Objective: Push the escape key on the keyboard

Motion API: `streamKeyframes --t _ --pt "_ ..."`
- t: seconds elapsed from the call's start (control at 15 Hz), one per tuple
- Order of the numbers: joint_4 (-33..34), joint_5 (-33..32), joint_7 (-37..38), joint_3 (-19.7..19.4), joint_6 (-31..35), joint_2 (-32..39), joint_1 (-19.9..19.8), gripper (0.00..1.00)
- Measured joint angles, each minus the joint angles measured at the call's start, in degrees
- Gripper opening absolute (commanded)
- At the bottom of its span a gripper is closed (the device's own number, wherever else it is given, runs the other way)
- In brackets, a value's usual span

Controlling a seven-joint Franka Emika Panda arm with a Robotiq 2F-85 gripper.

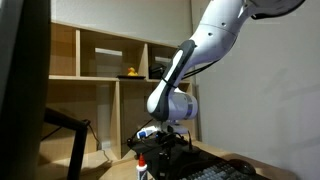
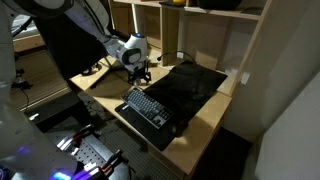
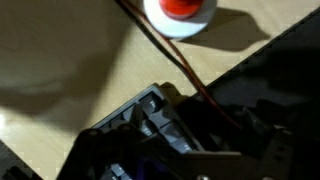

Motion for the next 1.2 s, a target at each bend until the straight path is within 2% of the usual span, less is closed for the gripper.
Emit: streamKeyframes --t 0.2,1.2 --pt "0.2 0.3 0.0 0.1 -2.7 0.0 0.0 1.00" --pt "0.2 0.2 1.7 -0.5 -2.6 0.1 0.4 1.00"
